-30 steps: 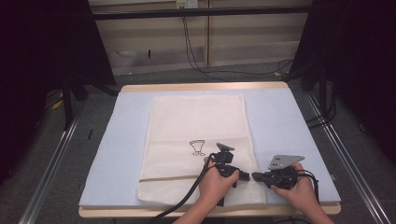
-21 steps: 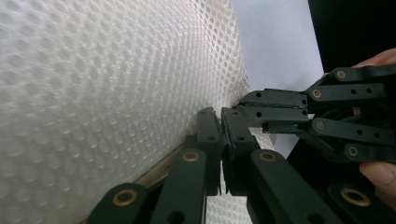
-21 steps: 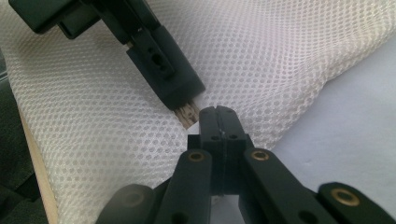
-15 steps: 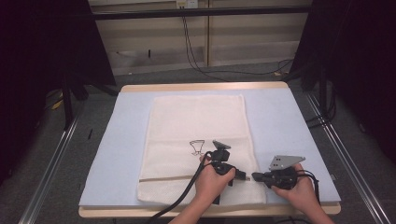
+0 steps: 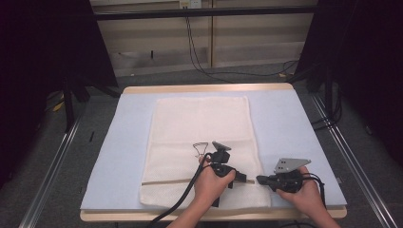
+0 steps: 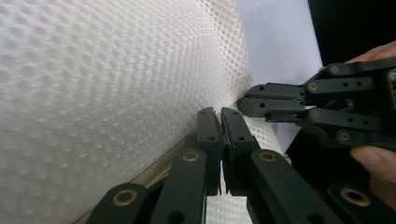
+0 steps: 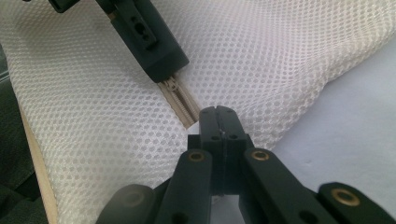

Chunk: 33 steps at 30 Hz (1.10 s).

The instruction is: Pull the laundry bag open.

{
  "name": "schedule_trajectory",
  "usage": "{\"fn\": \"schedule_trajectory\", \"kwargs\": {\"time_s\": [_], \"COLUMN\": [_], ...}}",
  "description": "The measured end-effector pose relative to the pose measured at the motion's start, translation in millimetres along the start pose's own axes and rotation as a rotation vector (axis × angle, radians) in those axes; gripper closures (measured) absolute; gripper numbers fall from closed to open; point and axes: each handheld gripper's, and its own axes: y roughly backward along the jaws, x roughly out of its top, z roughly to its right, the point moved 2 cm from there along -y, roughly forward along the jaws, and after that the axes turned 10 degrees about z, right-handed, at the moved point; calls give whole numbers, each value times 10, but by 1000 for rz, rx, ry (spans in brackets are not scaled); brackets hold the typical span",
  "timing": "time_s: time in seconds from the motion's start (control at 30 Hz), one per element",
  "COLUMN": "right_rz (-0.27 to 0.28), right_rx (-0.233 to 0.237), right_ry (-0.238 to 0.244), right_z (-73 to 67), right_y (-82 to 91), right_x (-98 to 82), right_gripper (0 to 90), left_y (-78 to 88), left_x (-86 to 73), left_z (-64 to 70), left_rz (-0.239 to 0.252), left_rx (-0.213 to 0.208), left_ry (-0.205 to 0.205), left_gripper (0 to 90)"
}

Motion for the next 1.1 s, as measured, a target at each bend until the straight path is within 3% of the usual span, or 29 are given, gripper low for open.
{"fn": "schedule_trajectory", "kwargs": {"time_s": [0.3, 1.1], "right_rz": [1, -1], "right_rx": [4, -4], "right_ry": [11, -24], "right_z": [-5, -1], "right_y": [-1, -2], "right_x": [0, 2], "right_gripper": [900, 900], "left_y": [114, 170], "left_x": [20, 16], "left_z": [-73, -132], "left_rz": [11, -4], "left_rx": [18, -14], "left_ry": [2, 8], "left_gripper": [874, 874]}}
